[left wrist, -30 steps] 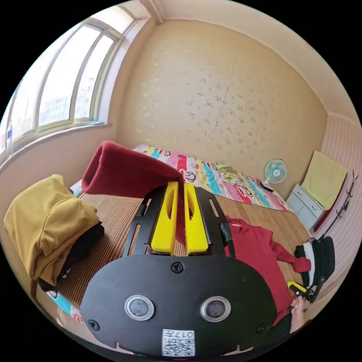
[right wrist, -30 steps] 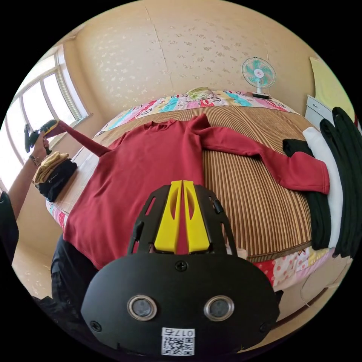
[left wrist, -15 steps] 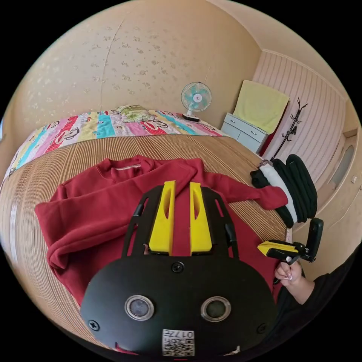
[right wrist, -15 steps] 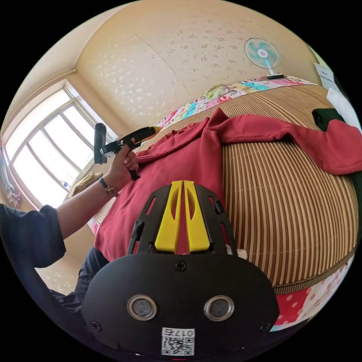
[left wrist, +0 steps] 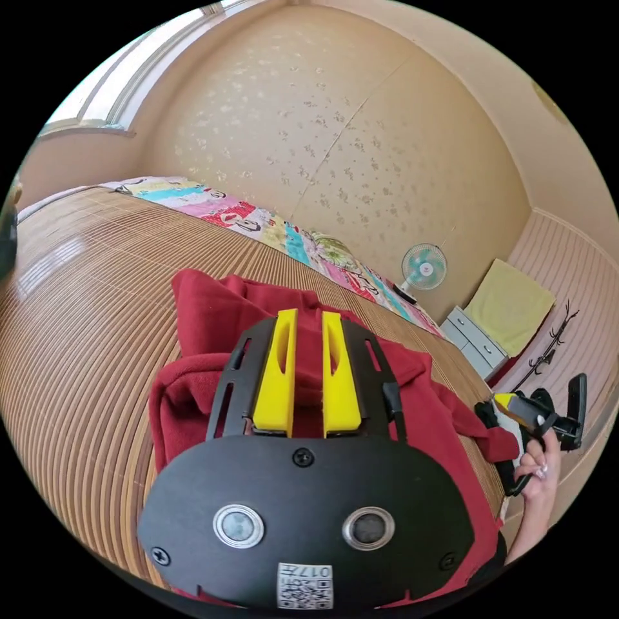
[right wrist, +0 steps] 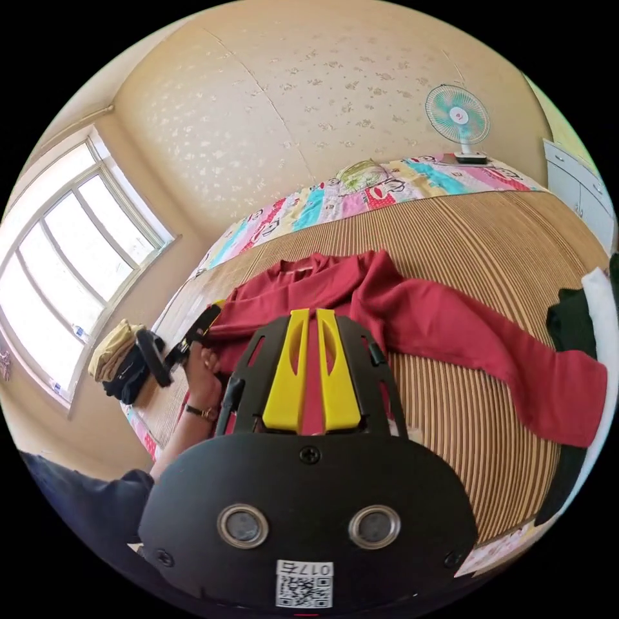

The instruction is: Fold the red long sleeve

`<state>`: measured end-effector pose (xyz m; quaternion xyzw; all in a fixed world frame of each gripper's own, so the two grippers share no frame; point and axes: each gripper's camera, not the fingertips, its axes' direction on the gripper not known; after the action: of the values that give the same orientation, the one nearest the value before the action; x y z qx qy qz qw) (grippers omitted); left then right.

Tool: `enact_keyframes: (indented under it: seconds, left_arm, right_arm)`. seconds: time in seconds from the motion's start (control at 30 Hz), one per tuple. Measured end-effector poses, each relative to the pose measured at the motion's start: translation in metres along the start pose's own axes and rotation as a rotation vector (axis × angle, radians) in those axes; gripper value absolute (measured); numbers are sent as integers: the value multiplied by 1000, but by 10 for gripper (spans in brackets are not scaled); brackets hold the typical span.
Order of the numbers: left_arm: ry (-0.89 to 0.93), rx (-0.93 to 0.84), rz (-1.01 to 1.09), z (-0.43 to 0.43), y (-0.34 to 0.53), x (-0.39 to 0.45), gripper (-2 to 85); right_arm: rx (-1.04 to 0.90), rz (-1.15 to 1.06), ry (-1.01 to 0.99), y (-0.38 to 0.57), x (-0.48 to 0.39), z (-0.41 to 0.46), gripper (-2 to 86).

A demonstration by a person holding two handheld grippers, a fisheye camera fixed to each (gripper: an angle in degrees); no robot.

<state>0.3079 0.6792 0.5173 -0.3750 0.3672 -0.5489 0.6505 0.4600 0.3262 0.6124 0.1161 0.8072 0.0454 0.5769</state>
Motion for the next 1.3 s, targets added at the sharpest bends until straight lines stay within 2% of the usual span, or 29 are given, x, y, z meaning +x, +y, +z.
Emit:
enact_keyframes:
  seconds: [0.13, 0.27, 0.33, 0.4, 0.47, 0.5, 0.53, 0.63, 0.7, 0.73, 0.83, 0.93, 1.0, 1.1, 1.2, 1.23, 1.3]
  left_arm:
    - [11, -23, 174, 18, -9, 21, 72]
    - [21, -84, 204, 35, -20, 18, 93]
    - [44, -43, 167, 27, -28, 3, 94]
    - [35, 19, 113, 10, -38, -12, 93]
    - [-57, 187, 93, -21, -41, -21, 94]
    - [-158, 263, 46, -37, -42, -31, 96]
    - [-232, 267, -16, -44, -50, -44, 99]
    - [-246, 108, -119, -38, -86, -85, 132]
    - [-224, -32, -187, -17, -103, -115, 148]
    - [-180, -143, -241, 5, -111, -136, 152]
    - [-62, -365, -360, 60, -125, -179, 111]
    - [3, -438, -386, 87, -150, -199, 59]
    - [15, -411, -338, 85, -173, -197, 49]
    - [-98, -307, -174, 71, -196, -177, 45]
    - [-228, -275, -160, 85, -187, -188, 47]
    - [-207, -333, -186, 98, -189, -199, 49]
    - [-131, -331, -231, 95, -192, -216, 57]
  right_arm:
    - [0, -64, 191, -78, -15, 73, 66]
    - [-198, -52, 306, -113, 0, 183, 90]
    - [-247, -71, 332, -96, 10, 220, 80]
    - [-179, -115, 392, -75, 10, 233, 57]
    - [-124, -131, 414, -82, 1, 222, 45]
    - [-55, -126, 444, -81, -4, 213, 40]
    - [-25, -116, 462, -80, -5, 210, 38]
    - [16, -73, 547, -78, 0, 216, 31]
    - [-130, -53, 513, -82, 16, 247, 28]
    - [-136, -50, 516, -83, 17, 250, 27]
    - [-91, -75, 507, -82, 14, 249, 26]
    - [-100, -66, 502, -84, 20, 254, 25]
    - [-90, -50, 462, -87, 26, 250, 25]
    - [-82, -51, 337, -94, 32, 234, 25]
    - [-62, -69, 240, -99, 38, 223, 26]
    - [-83, -71, 235, -100, 40, 227, 26]
    - [-254, -45, 306, -100, 55, 265, 29]
